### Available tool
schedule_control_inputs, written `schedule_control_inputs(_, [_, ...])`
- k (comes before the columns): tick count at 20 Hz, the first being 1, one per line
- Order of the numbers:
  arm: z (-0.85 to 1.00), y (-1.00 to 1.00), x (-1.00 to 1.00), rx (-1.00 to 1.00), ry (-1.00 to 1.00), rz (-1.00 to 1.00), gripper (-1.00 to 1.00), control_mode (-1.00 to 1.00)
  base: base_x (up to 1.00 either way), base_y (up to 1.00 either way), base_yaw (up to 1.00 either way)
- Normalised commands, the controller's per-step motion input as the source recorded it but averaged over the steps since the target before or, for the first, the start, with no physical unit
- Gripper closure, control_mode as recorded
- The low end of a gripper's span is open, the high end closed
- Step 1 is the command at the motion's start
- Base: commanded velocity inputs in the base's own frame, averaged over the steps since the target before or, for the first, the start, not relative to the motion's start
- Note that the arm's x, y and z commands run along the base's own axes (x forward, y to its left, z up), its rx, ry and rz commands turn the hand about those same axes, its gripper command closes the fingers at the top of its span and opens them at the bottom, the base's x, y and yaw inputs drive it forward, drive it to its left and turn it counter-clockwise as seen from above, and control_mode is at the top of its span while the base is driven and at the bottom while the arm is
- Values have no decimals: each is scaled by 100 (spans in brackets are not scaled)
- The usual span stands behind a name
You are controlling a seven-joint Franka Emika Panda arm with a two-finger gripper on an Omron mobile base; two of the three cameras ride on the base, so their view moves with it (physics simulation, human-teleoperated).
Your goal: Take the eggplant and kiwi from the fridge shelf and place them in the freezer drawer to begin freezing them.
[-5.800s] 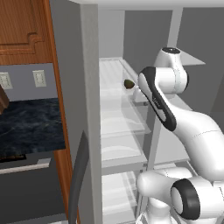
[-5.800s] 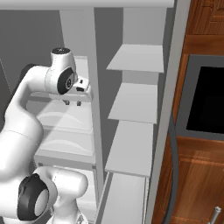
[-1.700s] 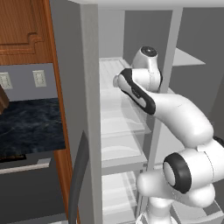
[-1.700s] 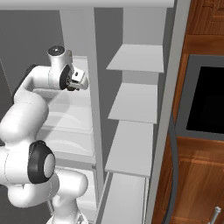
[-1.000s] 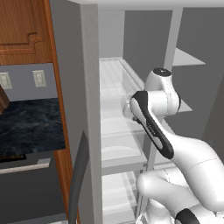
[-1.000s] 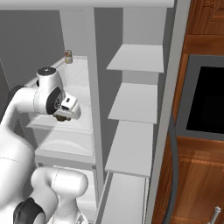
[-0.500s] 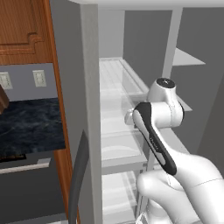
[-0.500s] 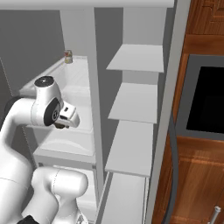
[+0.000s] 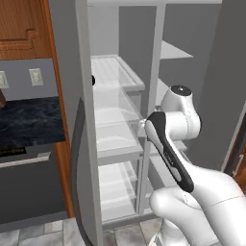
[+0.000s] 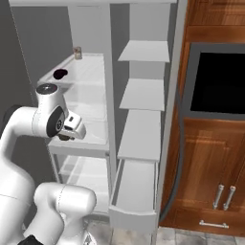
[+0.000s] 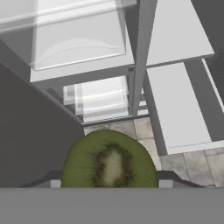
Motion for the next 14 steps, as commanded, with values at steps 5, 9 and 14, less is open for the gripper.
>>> schedule_control_inputs(5, [0,0,0,0,0,0,100,100,-73,0,-19])
schedule_control_inputs(9, [0,0,0,0,0,0,100,100,-21,0,-4])
schedule_control_inputs(14, [-12,-11,4,0,0,0,100,-100,0,0,0])
